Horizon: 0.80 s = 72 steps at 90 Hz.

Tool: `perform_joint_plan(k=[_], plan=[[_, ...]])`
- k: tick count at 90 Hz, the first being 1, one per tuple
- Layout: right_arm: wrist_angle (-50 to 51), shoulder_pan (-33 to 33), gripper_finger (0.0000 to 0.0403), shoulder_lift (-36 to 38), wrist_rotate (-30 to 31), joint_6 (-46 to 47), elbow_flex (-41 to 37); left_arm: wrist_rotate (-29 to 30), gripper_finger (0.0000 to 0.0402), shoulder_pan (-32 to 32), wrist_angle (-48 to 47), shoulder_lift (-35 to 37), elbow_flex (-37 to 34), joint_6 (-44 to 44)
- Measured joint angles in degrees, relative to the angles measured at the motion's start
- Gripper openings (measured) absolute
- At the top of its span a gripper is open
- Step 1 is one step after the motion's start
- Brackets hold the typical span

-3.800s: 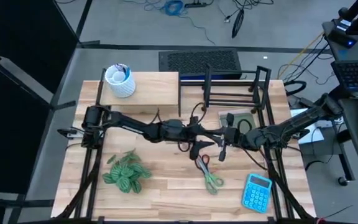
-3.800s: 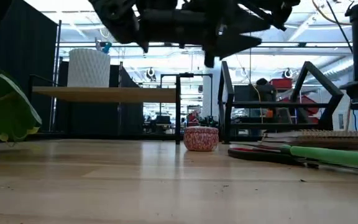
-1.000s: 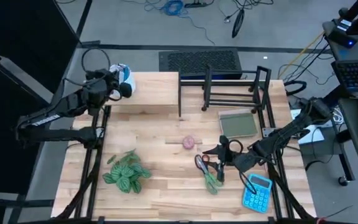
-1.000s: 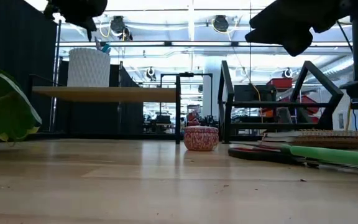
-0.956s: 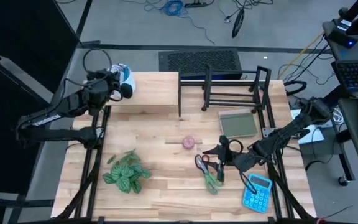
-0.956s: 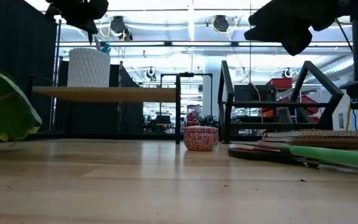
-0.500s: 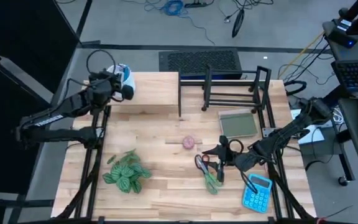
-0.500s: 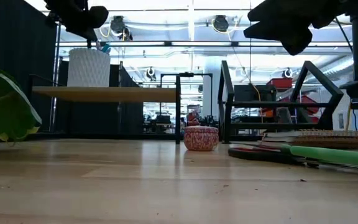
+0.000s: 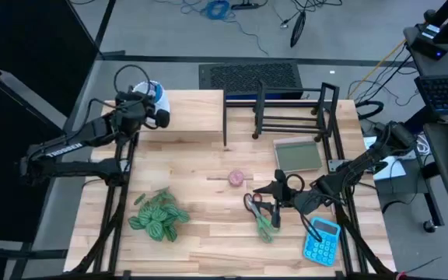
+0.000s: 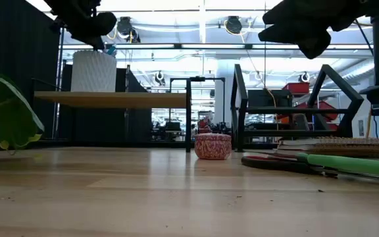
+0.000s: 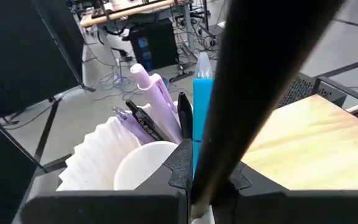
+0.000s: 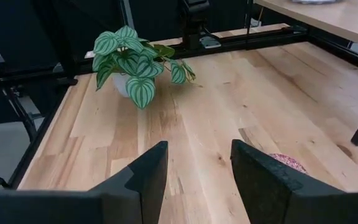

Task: Stock shelves
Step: Put the black pen into the white pen holder

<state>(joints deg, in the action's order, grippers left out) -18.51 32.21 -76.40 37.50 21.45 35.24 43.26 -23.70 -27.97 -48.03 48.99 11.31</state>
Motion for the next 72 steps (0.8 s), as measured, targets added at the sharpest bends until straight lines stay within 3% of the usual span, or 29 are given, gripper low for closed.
perform_joint_plan(k=[72], plan=[[0.40, 0.00, 0.0157, 0.00, 0.00, -0.02, 0.00, -0.20, 0.0018, 0.04, -0.02, 0.00, 0.02, -0.03]])
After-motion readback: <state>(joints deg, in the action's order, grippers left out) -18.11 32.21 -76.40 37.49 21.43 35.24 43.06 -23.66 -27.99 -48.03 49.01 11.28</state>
